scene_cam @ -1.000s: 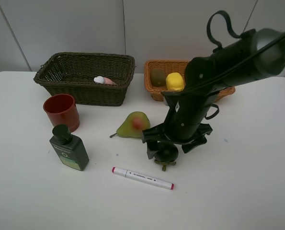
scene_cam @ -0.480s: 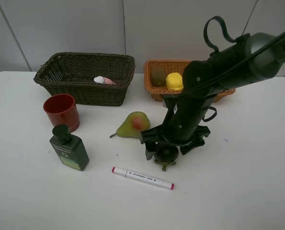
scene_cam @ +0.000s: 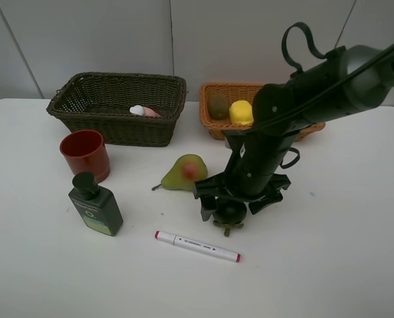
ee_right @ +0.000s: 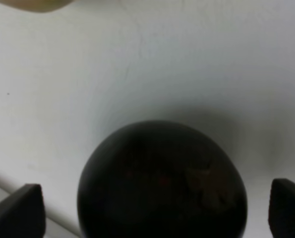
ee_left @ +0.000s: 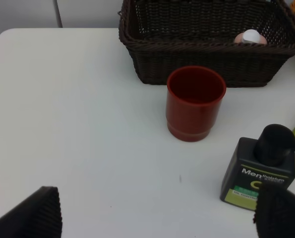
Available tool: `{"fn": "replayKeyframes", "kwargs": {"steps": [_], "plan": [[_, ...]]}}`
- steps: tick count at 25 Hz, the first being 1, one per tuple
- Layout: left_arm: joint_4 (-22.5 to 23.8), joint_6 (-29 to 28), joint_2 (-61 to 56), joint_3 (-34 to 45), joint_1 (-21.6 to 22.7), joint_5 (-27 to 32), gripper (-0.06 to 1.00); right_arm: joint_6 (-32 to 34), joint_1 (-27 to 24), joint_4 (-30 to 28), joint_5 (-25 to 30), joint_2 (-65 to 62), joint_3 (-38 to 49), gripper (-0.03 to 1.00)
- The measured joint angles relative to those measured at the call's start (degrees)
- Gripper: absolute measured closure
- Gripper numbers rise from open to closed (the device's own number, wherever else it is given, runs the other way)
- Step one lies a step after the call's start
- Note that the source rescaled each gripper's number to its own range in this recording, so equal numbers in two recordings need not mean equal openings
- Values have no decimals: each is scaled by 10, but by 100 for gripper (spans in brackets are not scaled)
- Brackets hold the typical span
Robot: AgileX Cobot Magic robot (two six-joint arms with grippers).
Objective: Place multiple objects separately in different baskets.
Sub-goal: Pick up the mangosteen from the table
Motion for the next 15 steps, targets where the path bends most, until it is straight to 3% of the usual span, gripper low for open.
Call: {"fn": "replayKeyframes", "kwargs": {"steps": [4,6,7,15], "plan": [[0,0,0,0,0,0,-6,0,0,0,0,0,0,5],[0,0,0,0,0,0,-6,0,0,0,0,0,0,19],[0,0,0,0,0,0,-6,0,0,0,0,0,0,32],[0,0,0,0,0,0,-6,0,0,1,0,0,0,33]]}}
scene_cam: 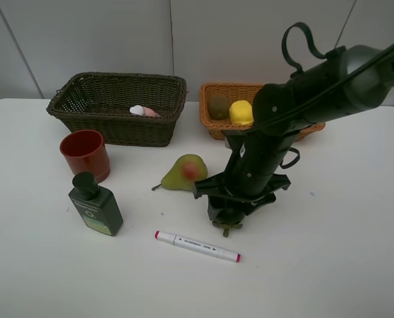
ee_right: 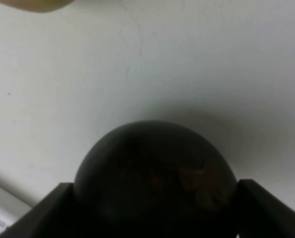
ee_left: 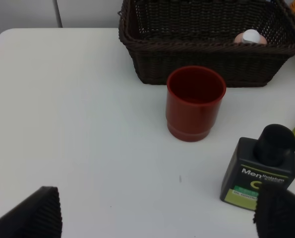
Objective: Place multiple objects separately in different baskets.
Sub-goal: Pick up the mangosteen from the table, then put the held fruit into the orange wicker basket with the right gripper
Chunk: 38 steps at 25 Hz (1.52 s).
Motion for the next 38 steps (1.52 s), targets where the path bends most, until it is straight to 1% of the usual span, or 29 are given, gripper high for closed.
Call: {"fn": "replayKeyframes", "kwargs": {"steps": [12,14,19,23,30,34,38], "plan": [[0,0,0,0,0,0,-6,0,0,-1,3,-5,0,33],[0,0,0,0,0,0,-6,0,0,-2,13,-11,-4,33],[0,0,0,0,0,0,-6,0,0,-10,59,-33,-25,33],[0,0,0,0,0,0,-6,0,0,-30,102,-53,-56,33],[0,0,0,0,0,0,-6,3,-1,-92,148,-80,-134,33],[0,0,0,0,0,0,-6,10,-13,-124,156,-80,-183,33],[0,0,0,0,0,0,-6,11,-37,-158,152,-80,-226,33]]}}
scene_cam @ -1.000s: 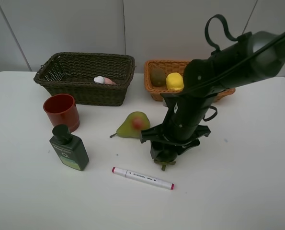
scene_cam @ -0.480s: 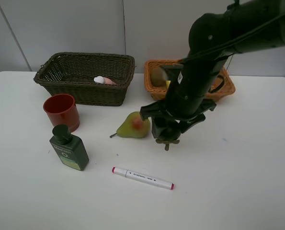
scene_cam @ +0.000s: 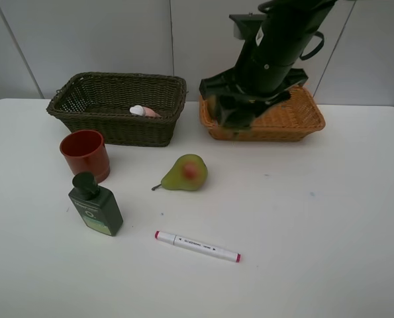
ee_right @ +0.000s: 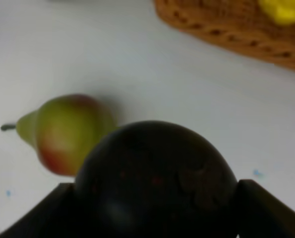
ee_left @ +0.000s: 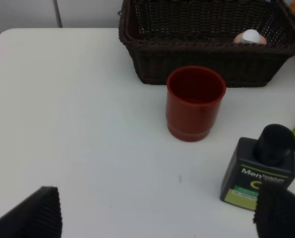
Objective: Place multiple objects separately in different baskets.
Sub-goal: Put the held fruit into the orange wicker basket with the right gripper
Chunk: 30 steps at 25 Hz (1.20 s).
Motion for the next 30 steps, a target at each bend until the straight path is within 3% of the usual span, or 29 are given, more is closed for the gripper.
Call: {"fn": "replayKeyframes", "kwargs": {"steps": [17,30], "plan": [[0,0,0,0,0,0,-6,42,-139,-78,-200,17,-29,33],[0,0,0,0,0,0,-6,60,-190,-112,-237,145,-29,33]]}}
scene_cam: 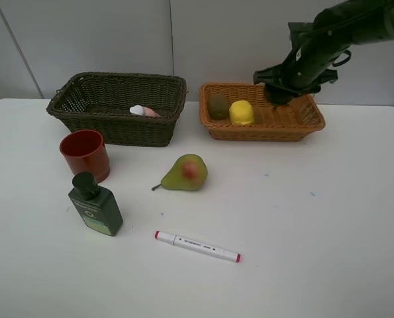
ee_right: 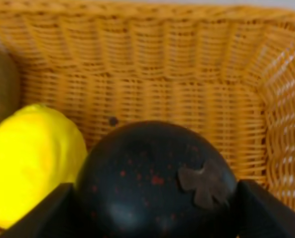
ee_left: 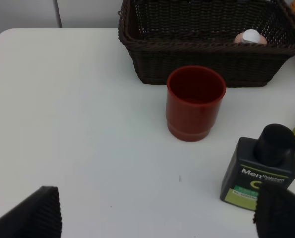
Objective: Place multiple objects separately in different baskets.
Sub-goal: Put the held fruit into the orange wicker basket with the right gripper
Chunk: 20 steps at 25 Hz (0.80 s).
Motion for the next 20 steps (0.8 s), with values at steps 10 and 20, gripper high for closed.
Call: {"fn": "replayKeyframes", "kwargs": {"steps": [10,20], "plan": [[0,0,0,0,0,0,-6,2,0,3,-13,32,0,33],[0,0,0,0,0,0,-6,2,0,3,-13,33,0,33]]}}
